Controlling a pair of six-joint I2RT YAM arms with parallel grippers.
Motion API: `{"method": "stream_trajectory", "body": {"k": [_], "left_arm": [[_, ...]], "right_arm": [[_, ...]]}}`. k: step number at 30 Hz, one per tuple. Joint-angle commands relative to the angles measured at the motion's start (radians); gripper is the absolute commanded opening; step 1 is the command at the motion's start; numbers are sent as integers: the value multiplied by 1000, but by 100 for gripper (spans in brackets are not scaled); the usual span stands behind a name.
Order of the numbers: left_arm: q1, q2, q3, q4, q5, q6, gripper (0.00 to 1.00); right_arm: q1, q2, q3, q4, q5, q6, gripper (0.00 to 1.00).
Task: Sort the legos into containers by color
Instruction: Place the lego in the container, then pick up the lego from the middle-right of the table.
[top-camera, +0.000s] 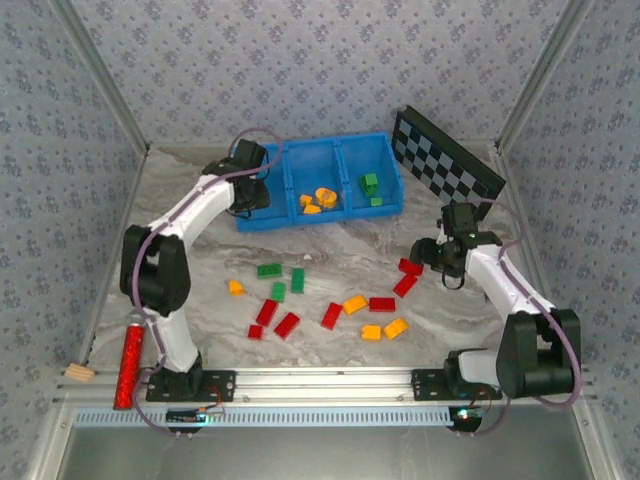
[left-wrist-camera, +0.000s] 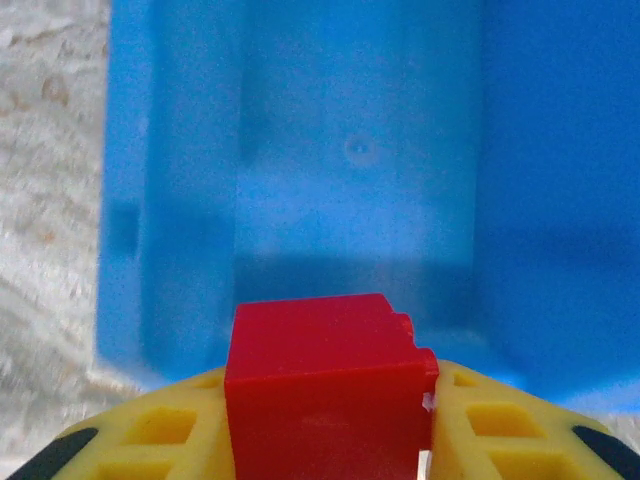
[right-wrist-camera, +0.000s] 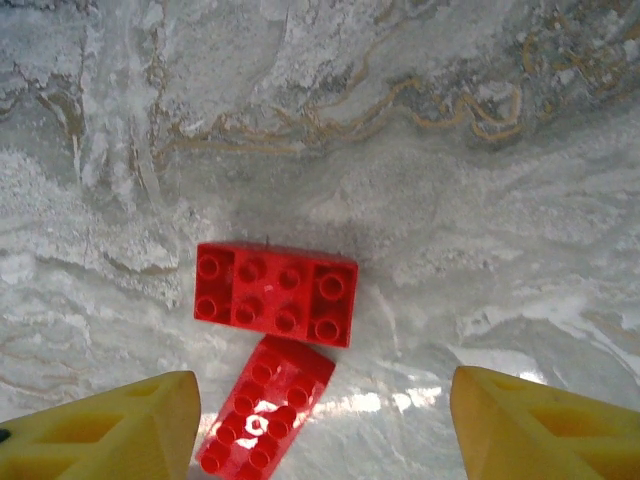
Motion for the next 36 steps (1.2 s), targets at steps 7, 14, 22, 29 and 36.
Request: {"method": "stream_trajectory", "body": {"k": [7, 14, 22, 29, 36], "left_arm": [[30, 161, 159, 15, -9, 63, 36], [32, 183, 176, 19, 10, 67, 44], [32, 164, 167, 27, 12, 74, 59], [33, 135, 160, 30, 21, 79, 66], [44, 90, 143, 52, 34, 80, 67]], "right_arm": [[1, 158, 13, 98, -58, 9, 73], [22, 223, 15, 129, -52, 15, 75], [51, 294, 24, 151, -45, 23, 73], [71, 344, 30, 155, -29, 22, 50], [97, 334, 72, 108, -17, 19, 33]]}}
